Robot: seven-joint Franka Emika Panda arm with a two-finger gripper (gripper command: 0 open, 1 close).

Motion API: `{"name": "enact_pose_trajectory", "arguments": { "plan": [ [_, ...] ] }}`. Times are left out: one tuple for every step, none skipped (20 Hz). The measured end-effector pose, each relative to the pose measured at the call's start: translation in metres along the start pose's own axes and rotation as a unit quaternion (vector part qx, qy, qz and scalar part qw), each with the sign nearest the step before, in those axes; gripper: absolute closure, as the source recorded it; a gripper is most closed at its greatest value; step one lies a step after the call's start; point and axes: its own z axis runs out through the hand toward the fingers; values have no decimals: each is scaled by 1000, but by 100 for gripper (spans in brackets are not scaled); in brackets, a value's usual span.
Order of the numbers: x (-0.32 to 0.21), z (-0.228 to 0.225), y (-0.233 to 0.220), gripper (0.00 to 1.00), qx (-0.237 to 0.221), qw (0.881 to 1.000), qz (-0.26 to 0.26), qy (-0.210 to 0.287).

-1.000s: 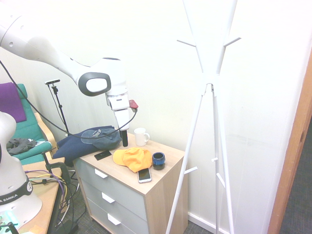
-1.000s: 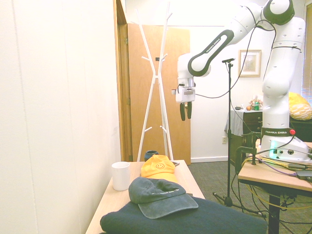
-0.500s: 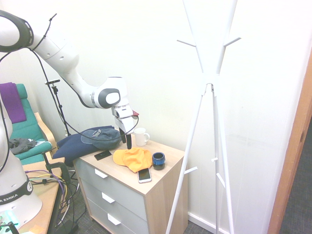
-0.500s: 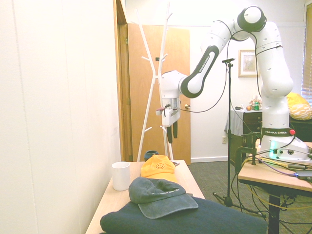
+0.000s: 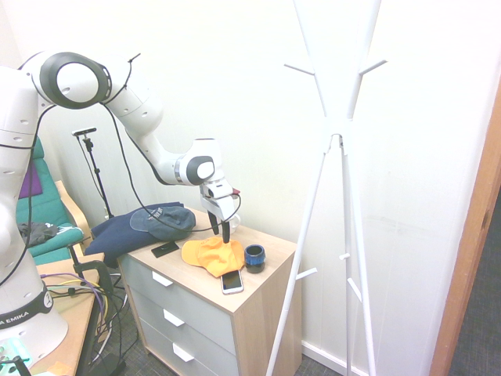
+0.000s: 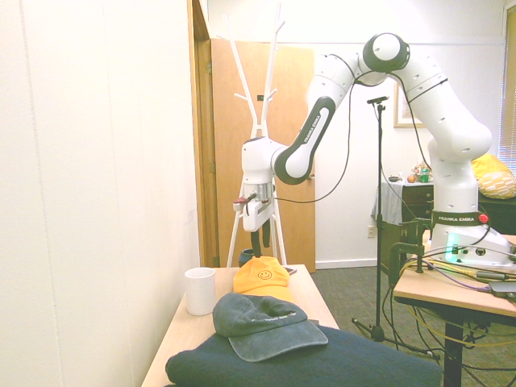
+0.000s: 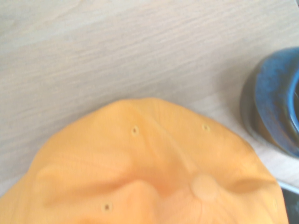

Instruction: Hang the cap

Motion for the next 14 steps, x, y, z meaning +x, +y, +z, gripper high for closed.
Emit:
{"name": "enact_pose_trajectory", "arguments": {
  "plan": [
    [2, 3, -3, 100, 0, 1000, -3, 0],
    [3, 7, -7, 100, 0, 1000, -5, 0],
    [4, 12, -10, 100, -1, 1000, -7, 0],
    [5, 15, -14, 100, -2, 1000, -9, 0],
    [6, 19, -17, 100, -3, 1000, -10, -1],
    [6, 21, -20, 100, -5, 1000, -10, -2],
    [6, 22, -23, 100, -6, 1000, -11, -3],
    [6, 22, -25, 100, -6, 1000, -11, -3],
    [6, 23, -26, 100, -6, 1000, -12, -3],
    [5, 24, -26, 100, -8, 1000, -12, -3],
    [5, 25, -26, 100, -9, 1000, -12, -4],
    [5, 26, -25, 100, -10, 1000, -12, -4],
    [6, 26, -25, 100, -11, 1000, -12, -3],
    [6, 26, -24, 100, -12, 1000, -11, -3]
  ]
}}
